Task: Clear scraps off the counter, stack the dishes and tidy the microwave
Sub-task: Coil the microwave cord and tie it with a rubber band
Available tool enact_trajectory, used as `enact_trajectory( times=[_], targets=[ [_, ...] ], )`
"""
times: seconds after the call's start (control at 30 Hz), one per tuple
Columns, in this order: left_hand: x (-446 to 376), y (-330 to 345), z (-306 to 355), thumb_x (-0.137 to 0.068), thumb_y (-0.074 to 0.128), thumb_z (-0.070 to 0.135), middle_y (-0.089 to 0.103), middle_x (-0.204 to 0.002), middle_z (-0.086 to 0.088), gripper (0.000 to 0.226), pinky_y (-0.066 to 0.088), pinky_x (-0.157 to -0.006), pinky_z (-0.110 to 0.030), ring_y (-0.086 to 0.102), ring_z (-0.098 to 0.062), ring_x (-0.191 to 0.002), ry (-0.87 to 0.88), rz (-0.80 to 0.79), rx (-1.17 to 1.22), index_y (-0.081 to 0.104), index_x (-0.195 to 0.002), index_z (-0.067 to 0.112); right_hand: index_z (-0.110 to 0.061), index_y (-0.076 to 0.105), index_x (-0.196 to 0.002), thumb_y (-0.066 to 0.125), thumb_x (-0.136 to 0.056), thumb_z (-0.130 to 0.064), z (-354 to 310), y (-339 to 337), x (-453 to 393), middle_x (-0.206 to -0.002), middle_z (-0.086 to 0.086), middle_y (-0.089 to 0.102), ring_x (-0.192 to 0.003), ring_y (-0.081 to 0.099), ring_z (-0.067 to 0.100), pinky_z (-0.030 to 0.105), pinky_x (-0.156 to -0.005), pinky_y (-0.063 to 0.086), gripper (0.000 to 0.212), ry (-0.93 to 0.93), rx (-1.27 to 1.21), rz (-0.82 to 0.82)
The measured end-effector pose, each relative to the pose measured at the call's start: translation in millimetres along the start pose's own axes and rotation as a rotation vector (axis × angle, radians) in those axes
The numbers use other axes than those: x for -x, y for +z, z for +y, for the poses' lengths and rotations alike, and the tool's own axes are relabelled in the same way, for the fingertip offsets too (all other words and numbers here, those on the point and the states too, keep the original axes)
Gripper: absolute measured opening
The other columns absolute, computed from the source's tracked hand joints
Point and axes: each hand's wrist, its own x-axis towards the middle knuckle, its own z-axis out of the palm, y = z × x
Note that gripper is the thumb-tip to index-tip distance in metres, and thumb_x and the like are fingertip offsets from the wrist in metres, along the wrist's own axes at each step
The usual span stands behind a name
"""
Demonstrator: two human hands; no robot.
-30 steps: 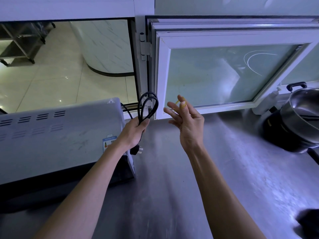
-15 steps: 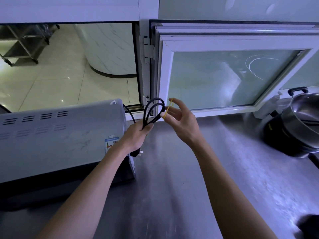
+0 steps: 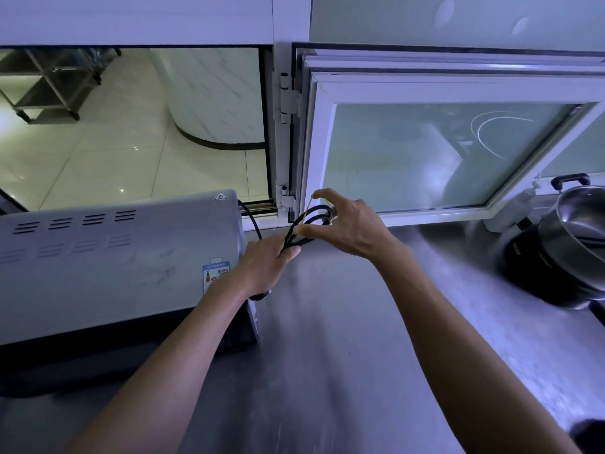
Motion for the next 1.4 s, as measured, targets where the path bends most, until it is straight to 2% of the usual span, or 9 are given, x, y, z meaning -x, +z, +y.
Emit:
enact_trajectory(
  times=[0.07,0.2,0.33,0.5,0.63,0.73,0.93,1.17,1.4],
  targets=[
    [0,1,0,-0.106,0.037,0.039,0.058,-0.090,0.013,0.024,0.033,-0.076,-0.036,0.054,-0.018,-0.089,0.031,0.036,0.002,0.054,-0.122,0.036,-0.050,0.048,-0.121,0.059,-0.061,-0.089,3,2,1,-0.079,-0.015,0.065,-0.079,0.065,0.013,0.038,-0.071,0.058,0.072,0.007,-0.021,-0.026],
    [2,0,3,-0.106,0.040,0.035,0.050,-0.076,0.019,0.024,0.030,-0.065,-0.026,0.051,-0.016,-0.083,0.049,0.062,0.024,0.044,-0.086,0.048,-0.051,0.049,-0.116,0.060,-0.054,-0.094,4,9,3,-0.094,-0.017,0.069,-0.085,0.065,0.004,0.030,-0.068,0.056,0.076,0.013,-0.154,-0.054],
    [2,-1,2,-0.106,0.042,0.036,0.063,-0.095,0.008,0.019,0.041,-0.073,-0.034,0.058,-0.021,-0.093,0.029,0.073,0.091,0.056,-0.118,0.037,-0.053,0.055,-0.105,0.067,-0.052,-0.090,0,16,1,-0.091,-0.015,0.073,-0.081,0.066,0.000,0.020,-0.059,0.045,0.066,0.051,-0.356,-0.069],
    [4,-2,0,-0.105,0.043,0.037,0.066,-0.098,-0.002,0.024,0.047,-0.083,-0.042,0.061,-0.028,-0.095,0.019,0.099,0.141,0.057,-0.124,0.032,-0.051,0.061,-0.104,0.073,-0.063,-0.080,2,23,2,-0.093,-0.011,0.074,-0.086,0.072,0.008,0.027,-0.069,0.049,0.051,0.104,-0.520,-0.146],
    [1,-5,8,-0.105,0.037,0.050,0.069,-0.111,0.001,0.035,0.050,-0.090,-0.041,0.062,-0.019,-0.104,0.033,0.110,0.225,0.055,-0.131,0.035,-0.045,0.062,-0.114,0.071,-0.066,-0.077,4,37,3,-0.110,-0.005,0.073,-0.092,0.074,0.012,0.048,-0.088,0.055,0.058,0.177,-0.627,-0.288],
    [1,-7,7,-0.105,0.037,0.049,0.068,-0.121,0.007,0.030,0.049,-0.089,-0.032,0.061,-0.014,-0.112,0.028,0.110,0.268,0.055,-0.128,0.039,-0.043,0.061,-0.119,0.070,-0.066,-0.077,1,43,4,-0.108,-0.002,0.075,-0.094,0.074,0.014,0.052,-0.095,0.053,0.063,0.190,-0.650,-0.295],
    [3,-16,0,-0.104,0.042,0.048,0.059,-0.081,0.027,0.016,0.035,-0.063,-0.003,0.052,0.022,-0.078,-0.063,0.189,0.327,0.051,-0.091,0.048,-0.037,0.069,-0.120,0.058,-0.080,-0.076,6,50,17,-0.103,-0.005,0.077,-0.098,0.073,0.011,0.046,-0.093,0.052,0.056,0.183,-0.710,-0.272],
    [-1,-12,-9,-0.105,0.043,0.038,0.048,-0.059,0.018,0.032,0.032,-0.056,-0.021,0.040,-0.002,-0.053,-0.099,0.193,0.401,0.043,-0.074,0.034,-0.027,0.080,-0.096,0.065,-0.087,-0.027,16,52,31,-0.079,-0.006,0.076,-0.083,0.071,0.009,0.033,-0.082,0.056,0.018,0.108,-0.407,-0.078],
    [-1,-8,-14,-0.106,0.043,0.035,0.046,-0.069,0.007,0.031,0.034,-0.062,-0.031,0.037,-0.006,-0.057,-0.108,0.183,0.441,0.042,-0.080,0.018,-0.026,0.071,-0.070,0.064,-0.081,-0.012,17,58,60,-0.071,-0.015,0.070,-0.072,0.066,-0.001,0.015,-0.068,0.047,0.019,0.026,-0.338,0.032]
  ],
)
